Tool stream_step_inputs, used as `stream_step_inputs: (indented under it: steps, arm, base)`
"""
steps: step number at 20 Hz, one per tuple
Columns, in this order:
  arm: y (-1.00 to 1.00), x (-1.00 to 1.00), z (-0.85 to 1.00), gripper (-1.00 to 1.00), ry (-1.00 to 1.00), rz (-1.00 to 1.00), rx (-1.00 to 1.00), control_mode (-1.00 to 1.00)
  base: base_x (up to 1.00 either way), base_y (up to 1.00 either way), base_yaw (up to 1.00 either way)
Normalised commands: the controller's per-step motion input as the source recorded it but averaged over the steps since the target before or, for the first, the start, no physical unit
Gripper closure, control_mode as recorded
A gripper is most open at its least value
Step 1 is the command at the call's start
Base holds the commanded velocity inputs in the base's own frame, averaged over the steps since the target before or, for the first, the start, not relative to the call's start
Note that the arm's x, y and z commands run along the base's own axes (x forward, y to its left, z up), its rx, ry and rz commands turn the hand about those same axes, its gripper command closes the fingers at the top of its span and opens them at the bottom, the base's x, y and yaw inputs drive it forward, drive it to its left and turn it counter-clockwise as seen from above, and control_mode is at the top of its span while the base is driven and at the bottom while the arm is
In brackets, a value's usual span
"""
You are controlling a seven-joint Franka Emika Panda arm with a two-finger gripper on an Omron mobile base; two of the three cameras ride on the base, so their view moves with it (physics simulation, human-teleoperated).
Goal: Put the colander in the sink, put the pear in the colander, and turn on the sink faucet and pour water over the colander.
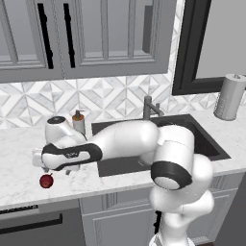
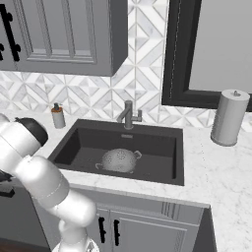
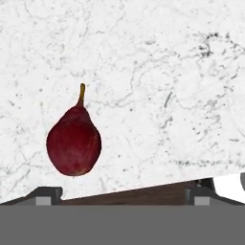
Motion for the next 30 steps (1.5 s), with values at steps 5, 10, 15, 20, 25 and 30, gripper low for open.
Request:
stream_step_inputs:
  steps: [5, 10, 15, 20, 25, 30]
  arm:
    - [0.17, 0.01, -0.12, -1.00, 0.00, 0.00, 0.00, -1.00]
    - [0.27, 0.03, -0.14, -1.00, 0.00, 0.00, 0.00, -1.00]
    - [0.18, 0.00, -0.12, -1.00, 0.00, 0.00, 0.00, -1.00]
    - [0.11, 0.02, -0.09, -1.00, 0.00, 0.00, -0.01, -1.00]
    - [0.07, 0.09, -0.14, -1.00, 0.00, 0.00, -0.04, -1.00]
    - [0.01, 0.00, -0.22, -1.00, 0.00, 0.00, -0.05, -1.00]
  base:
    - [0.00, 0.00, 0.00]
    - [0.00, 0.00, 0.00]
    - [0.00, 0.00, 0.00]
    - [0.00, 0.00, 0.00]
    - [0.00, 0.00, 0.00]
    - [0.00, 0.00, 0.00]
